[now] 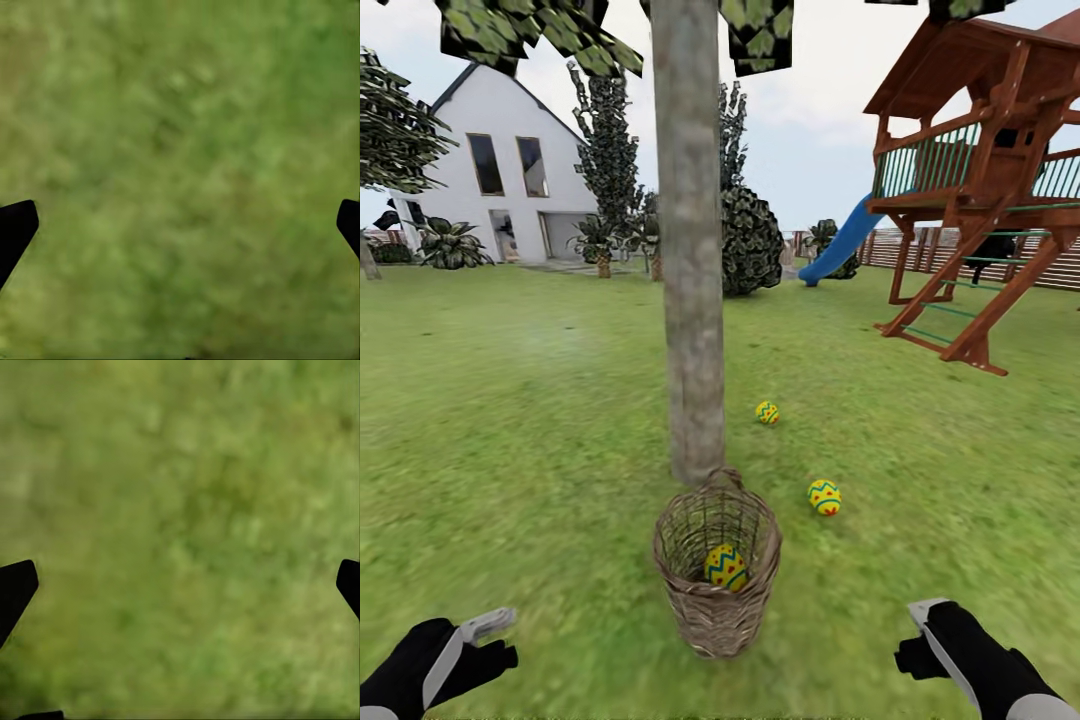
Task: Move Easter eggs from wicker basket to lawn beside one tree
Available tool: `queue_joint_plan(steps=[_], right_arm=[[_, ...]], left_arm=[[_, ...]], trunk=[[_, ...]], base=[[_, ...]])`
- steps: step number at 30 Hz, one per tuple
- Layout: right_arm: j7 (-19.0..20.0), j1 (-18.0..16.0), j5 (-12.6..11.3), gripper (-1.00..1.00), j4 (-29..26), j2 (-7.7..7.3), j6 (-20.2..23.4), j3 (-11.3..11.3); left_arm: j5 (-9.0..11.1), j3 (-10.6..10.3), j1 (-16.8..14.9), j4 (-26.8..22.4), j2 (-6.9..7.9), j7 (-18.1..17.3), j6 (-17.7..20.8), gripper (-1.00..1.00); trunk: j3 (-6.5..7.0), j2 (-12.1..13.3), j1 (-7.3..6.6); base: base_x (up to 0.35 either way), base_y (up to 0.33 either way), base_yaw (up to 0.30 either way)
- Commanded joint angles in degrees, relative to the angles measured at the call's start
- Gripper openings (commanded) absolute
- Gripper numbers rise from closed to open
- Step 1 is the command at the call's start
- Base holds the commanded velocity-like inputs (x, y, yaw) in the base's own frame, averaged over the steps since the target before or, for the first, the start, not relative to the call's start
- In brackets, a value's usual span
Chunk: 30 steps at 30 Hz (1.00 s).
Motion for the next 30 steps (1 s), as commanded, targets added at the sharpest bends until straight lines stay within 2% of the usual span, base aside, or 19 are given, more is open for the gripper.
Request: queue_joint_plan(steps=[1, 12, 30], right_arm=[[-0.1, 0.0, -0.4, 1.00, -0.1, -0.04, 0.3, 0.4], [-0.1, 0.0, -0.3, 1.00, -0.2, 0.04, 0.3, 0.4], [-0.2, 0.0, 0.0, 1.00, -0.2, 0.39, 0.3, 0.4]], left_arm=[[0.4, 0.1, 0.0, 0.0, -0.03, 0.1, 0.3, 1.00], [0.4, 0.0, 0.0, 0.0, -0.11, 0.1, 0.2, 1.00], [0.5, 0.2, 0.0, 0.0, 0.02, 0.0, 0.3, 1.00]], trunk=[[-0.06, 0.0, -0.02], [-0.06, 0.0, -0.02], [-0.06, 0.0, -0.02]], base=[[-0.108, 0.328, 0.000], [-0.078, 0.317, 0.000], [0.245, 0.256, 0.000]])
